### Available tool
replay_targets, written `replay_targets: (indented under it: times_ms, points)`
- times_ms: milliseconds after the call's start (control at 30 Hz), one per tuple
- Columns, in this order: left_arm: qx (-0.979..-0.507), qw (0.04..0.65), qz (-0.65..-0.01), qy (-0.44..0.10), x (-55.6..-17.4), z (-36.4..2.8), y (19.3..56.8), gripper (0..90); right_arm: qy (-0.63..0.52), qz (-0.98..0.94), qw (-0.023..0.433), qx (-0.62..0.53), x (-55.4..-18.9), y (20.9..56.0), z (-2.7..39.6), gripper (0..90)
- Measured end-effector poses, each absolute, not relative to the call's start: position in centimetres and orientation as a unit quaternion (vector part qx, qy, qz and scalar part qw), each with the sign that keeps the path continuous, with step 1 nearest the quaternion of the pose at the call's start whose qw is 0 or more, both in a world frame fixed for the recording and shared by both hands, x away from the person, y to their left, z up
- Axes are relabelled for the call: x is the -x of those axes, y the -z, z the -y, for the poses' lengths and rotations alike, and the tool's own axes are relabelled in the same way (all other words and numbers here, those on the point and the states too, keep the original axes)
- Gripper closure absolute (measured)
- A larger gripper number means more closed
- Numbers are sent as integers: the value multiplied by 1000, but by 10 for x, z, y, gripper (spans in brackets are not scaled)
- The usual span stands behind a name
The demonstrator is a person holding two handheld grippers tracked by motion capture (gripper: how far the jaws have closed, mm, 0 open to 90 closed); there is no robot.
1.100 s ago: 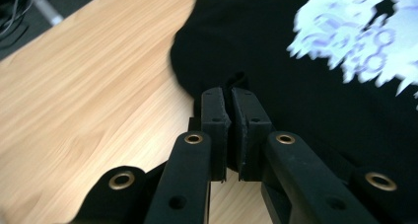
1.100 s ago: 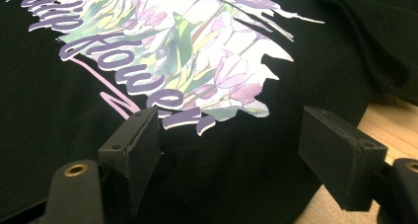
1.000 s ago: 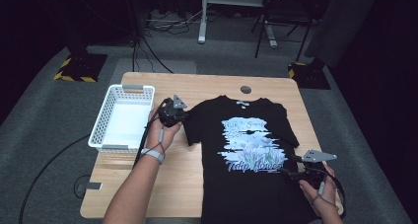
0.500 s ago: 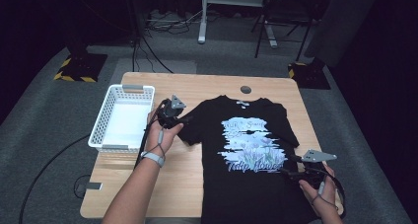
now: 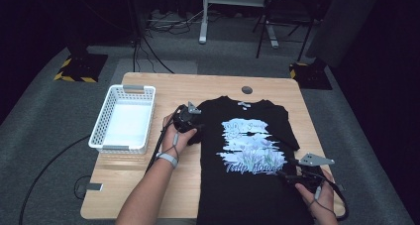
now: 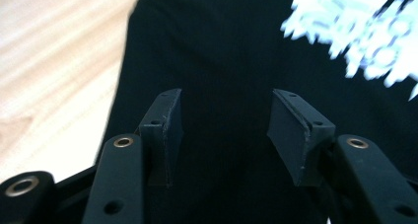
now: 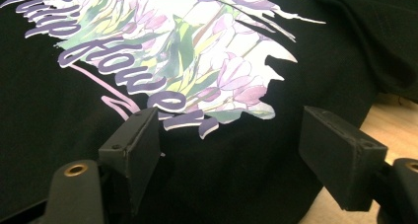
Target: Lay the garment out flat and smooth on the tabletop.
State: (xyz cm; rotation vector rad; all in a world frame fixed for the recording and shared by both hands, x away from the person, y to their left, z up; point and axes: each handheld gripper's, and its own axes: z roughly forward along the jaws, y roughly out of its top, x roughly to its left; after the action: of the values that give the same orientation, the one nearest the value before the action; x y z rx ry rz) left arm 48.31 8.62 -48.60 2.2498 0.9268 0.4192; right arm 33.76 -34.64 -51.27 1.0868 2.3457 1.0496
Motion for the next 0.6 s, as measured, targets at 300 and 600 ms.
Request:
replay_targets:
  times_ms: [300, 600]
  points:
    - [-864, 322, -359, -147, -487, -98, 500, 459, -369, -824, 157, -401, -335, 501, 351, 284]
    - [-847, 372, -342, -165, -490, -116, 511, 451, -351, -833, 191, -384, -342, 478, 347, 289]
